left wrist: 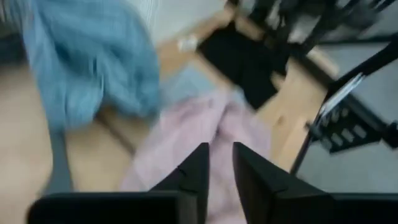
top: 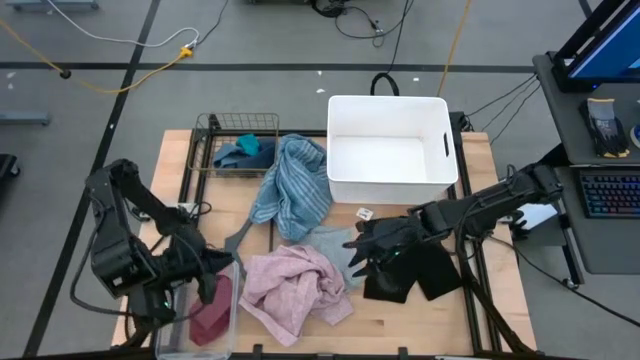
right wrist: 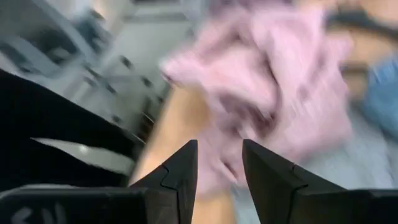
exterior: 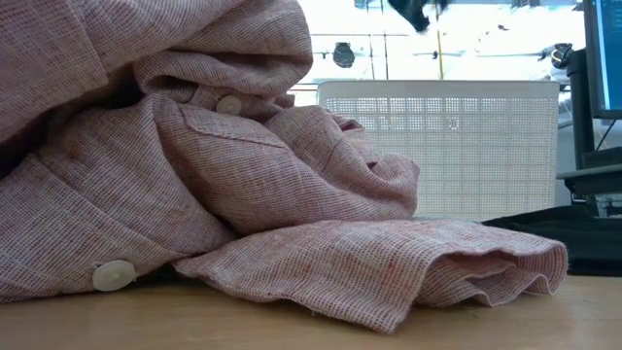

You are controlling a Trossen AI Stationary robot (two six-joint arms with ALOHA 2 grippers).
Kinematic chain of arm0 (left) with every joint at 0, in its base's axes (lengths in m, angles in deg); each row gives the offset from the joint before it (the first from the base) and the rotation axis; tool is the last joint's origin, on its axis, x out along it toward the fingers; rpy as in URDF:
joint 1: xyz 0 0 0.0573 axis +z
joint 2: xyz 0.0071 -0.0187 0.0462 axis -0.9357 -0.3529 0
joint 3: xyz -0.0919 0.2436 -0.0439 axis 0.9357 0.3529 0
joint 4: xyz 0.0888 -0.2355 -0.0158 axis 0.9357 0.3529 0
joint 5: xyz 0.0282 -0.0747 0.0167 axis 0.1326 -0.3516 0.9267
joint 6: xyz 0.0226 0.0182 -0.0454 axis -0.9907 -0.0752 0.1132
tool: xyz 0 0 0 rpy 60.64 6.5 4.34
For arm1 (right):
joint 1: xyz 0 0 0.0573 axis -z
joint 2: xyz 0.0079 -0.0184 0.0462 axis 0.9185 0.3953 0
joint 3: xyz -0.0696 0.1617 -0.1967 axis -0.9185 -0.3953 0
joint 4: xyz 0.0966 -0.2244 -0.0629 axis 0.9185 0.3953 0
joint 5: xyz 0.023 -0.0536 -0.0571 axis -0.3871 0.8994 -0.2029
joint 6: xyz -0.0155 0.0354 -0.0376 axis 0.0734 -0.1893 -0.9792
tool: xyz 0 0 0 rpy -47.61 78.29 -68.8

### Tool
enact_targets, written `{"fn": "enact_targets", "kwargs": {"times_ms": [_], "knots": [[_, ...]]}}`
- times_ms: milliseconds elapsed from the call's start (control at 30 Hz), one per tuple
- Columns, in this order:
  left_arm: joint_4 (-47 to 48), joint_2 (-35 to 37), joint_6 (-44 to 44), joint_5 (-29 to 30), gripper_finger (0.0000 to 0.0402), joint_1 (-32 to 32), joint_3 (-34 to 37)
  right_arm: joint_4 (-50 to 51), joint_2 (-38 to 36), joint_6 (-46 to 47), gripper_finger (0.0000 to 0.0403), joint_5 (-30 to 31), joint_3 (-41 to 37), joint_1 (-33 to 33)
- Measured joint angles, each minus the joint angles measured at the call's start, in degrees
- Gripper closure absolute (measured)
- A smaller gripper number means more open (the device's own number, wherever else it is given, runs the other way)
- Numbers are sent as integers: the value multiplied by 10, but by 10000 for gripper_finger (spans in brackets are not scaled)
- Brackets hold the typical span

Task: Pick & Place Cloths
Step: Put the gray boxers into the transparent bin

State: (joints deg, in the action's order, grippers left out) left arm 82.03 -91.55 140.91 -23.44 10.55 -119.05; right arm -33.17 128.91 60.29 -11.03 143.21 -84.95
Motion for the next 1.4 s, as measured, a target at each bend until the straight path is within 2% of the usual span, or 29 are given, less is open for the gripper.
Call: {"fn": "enact_targets", "kwargs": {"times_ms": [167,300,533,767,867,967,1033,1233,1400], "knots": [[-1,25,-88,110,392,0,0,60,36,-9,285,31,0,0],[-3,41,-133,157,390,-1,0,83,70,-39,284,30,0,0],[-16,49,-164,169,397,-1,0,110,109,-138,271,29,0,0],[-18,49,-162,170,396,-1,0,100,148,-218,203,37,0,2],[-18,49,-158,170,398,-1,0,90,167,-238,175,90,0,2],[-18,49,-157,170,389,-1,0,74,186,-243,153,153,0,5],[-18,49,-157,169,386,-1,0,66,196,-240,141,175,0,10],[-18,49,-154,163,399,-1,0,71,216,-208,122,181,0,34],[-18,49,-151,155,389,-1,0,71,233,-184,120,181,0,50]]}}
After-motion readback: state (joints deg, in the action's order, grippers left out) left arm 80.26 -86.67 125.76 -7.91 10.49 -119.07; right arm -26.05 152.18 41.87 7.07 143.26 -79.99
